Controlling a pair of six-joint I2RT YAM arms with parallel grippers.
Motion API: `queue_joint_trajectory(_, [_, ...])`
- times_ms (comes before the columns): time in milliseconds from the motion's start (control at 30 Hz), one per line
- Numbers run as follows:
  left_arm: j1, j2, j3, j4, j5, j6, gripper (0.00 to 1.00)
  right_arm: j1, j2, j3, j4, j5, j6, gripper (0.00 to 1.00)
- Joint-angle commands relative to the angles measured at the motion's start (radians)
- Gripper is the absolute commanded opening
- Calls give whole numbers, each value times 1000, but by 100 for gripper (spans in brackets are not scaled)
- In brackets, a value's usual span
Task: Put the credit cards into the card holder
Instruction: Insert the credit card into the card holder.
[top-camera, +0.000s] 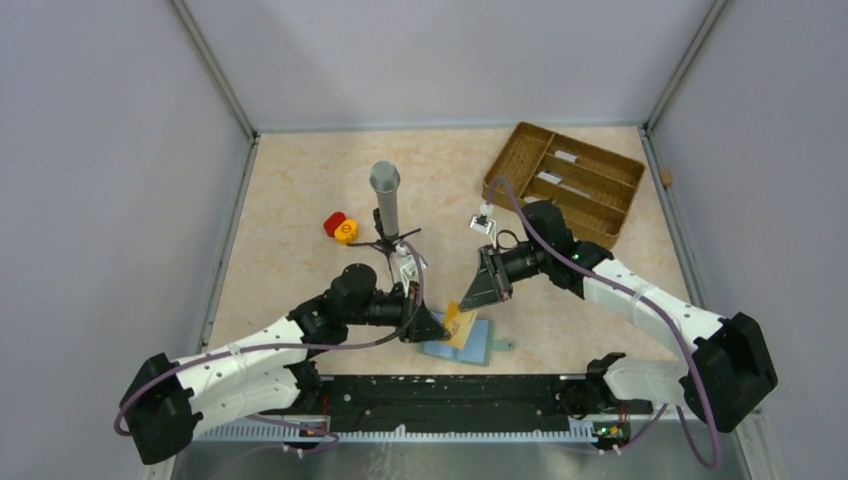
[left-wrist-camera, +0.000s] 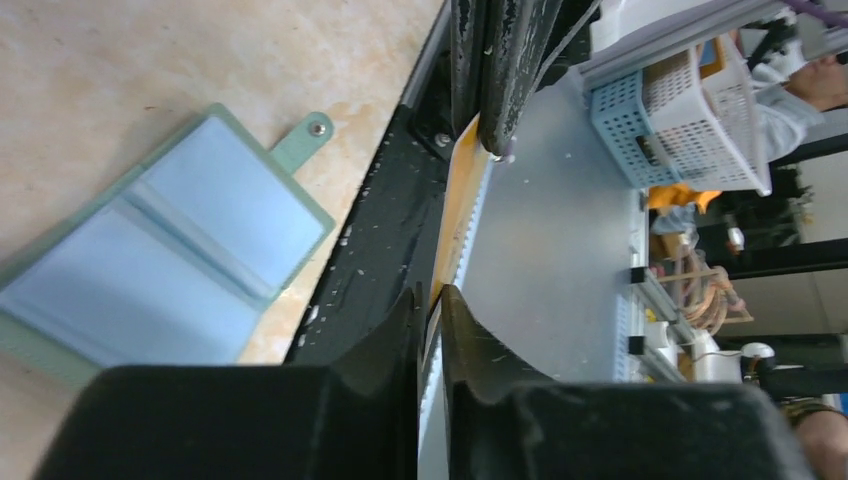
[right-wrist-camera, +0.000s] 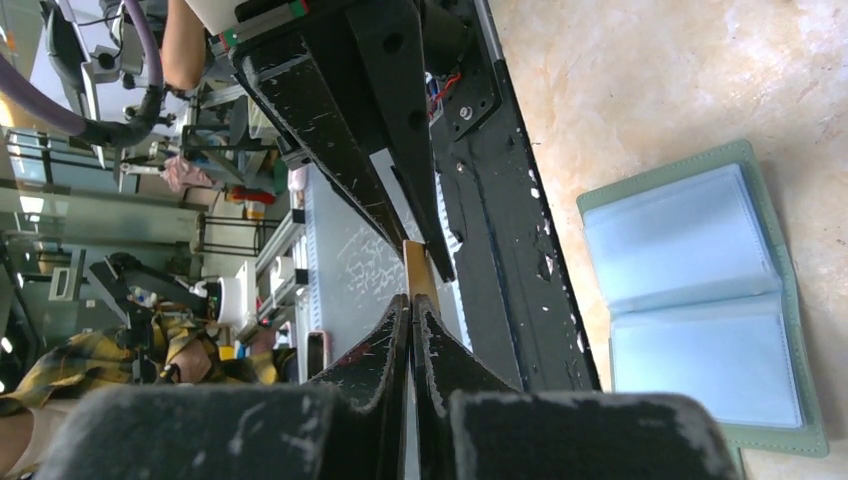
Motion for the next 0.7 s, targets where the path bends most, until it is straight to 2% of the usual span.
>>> queue_joint_trajectory(0, [-4, -5, -54, 198, 71, -92, 7, 13, -3, 11, 96, -31, 7, 0])
queue_joint_trajectory(33, [-5, -8, -64, 213, 68, -108, 1, 13, -4, 8, 108, -29, 16, 0])
queue_joint_trajectory(67, [-5, -15, -73, 224, 65, -119, 0, 13, -8, 7, 113, -18, 22, 11])
queue_joint_trajectory(100, [-5, -24, -82, 238, 56, -129, 0, 13, -14, 7, 111, 5, 26, 30])
queue_joint_trajectory(167, [-4, -49, -105, 263, 17, -150, 0, 13, -41, -3, 117, 78, 38, 64])
queue_joint_trajectory(200, [-6, -63, -119, 279, -3, -161, 0, 13, -61, -20, 132, 109, 54, 73])
queue_joint_trajectory(400, [-6, -135, -208, 420, -113, -248, 0, 13, -180, -165, 349, 253, 239, 76])
queue_joint_trajectory(533, [-7, -148, -238, 460, -160, -276, 0, 32, -213, -305, 581, 278, 407, 71])
queue_joint_trajectory(667, [-7, -136, -250, 486, -160, -294, 0, 102, -249, -397, 791, 351, 530, 66])
